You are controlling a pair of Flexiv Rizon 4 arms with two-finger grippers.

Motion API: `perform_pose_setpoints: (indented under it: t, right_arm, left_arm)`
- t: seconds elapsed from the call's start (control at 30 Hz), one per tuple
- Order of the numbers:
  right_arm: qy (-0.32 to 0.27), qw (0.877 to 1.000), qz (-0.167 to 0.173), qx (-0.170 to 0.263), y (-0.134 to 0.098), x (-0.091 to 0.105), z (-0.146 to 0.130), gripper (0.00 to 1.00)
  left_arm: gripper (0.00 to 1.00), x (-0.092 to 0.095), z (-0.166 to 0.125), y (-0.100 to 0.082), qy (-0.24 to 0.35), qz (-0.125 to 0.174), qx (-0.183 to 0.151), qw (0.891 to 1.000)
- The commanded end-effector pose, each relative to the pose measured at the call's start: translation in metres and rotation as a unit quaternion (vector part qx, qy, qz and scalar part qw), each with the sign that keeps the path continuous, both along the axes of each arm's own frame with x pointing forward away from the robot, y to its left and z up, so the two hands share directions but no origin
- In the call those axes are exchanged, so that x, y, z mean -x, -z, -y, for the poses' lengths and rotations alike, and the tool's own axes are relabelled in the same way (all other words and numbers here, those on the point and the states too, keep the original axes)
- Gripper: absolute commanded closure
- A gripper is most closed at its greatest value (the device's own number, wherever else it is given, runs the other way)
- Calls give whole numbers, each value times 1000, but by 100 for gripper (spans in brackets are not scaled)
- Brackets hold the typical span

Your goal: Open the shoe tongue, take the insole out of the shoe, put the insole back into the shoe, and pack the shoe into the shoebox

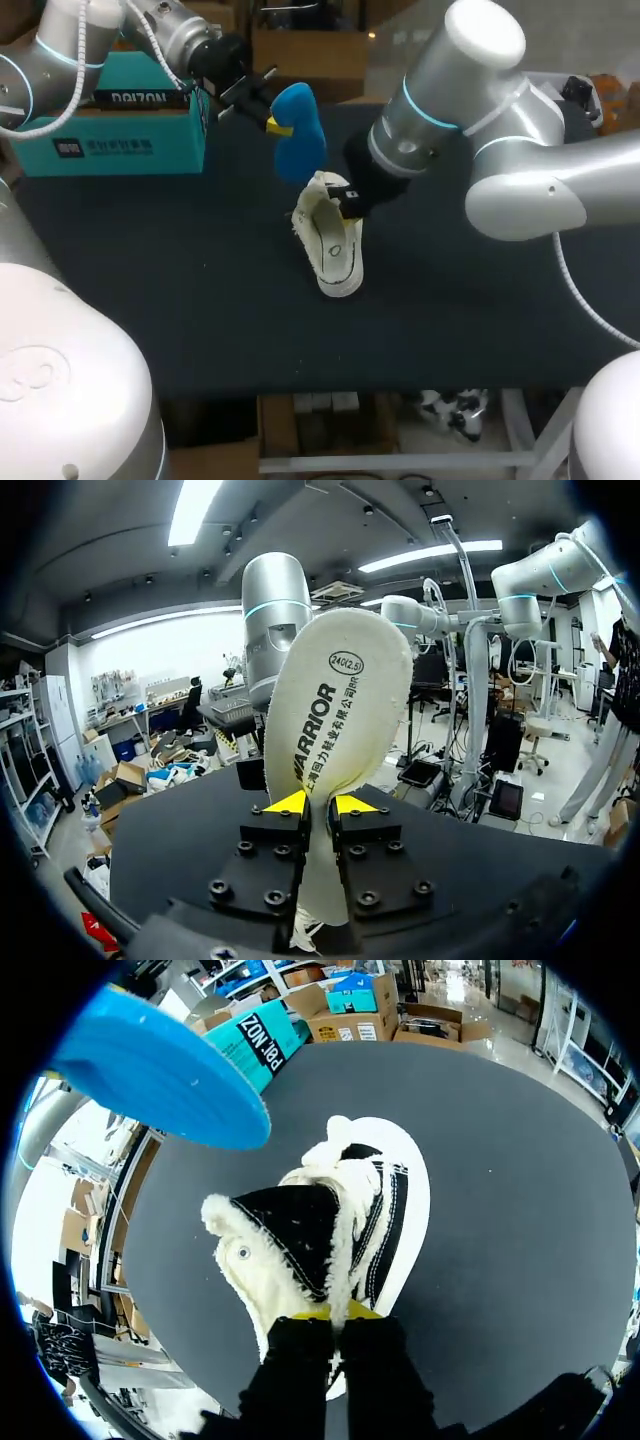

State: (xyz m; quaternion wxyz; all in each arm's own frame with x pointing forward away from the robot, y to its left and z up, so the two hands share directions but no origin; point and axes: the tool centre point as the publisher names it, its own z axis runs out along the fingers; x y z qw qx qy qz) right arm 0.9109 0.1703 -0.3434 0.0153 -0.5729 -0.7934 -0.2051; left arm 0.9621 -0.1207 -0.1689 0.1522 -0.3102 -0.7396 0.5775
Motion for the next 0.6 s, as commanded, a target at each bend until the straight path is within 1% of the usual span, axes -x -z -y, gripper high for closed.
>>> perform_pose_setpoints:
  t: [0.03, 0.13, 0.2, 0.33, 0.4, 0.47, 0.5, 0.6]
  right_arm:
    - [14, 1000, 23, -8, -1, 1, 4, 0]
    - [17, 1000, 21, -5, -5, 2, 12, 0]
    - [20, 1000, 13, 2, -11, 3, 16, 0]
    - [25, 1000, 2, 14, -27, 8, 22, 0]
    - [25, 1000, -2, 15, -36, 10, 28, 0]
    - [25, 1000, -2, 15, -36, 10, 28, 0]
    - [25, 1000, -2, 15, -36, 10, 28, 0]
    - [25, 1000, -2, 15, -36, 10, 28, 0]
  left_arm:
    - [100, -4, 0, 5, 90, -15, -16, 996]
    - [100, 0, 0, 4, 96, -13, -11, 995]
    - [100, 4, 0, 3, 100, -14, -6, 995]
    - [100, 12, 6, 1, 115, -16, 2, 993]
    - [100, 17, 8, -2, 127, -20, 11, 992]
    - [100, 23, 11, -8, 133, -31, 20, 990]
    - [100, 24, 12, -10, 128, -40, 17, 991]
    - [100, 24, 12, -10, 128, -40, 17, 991]
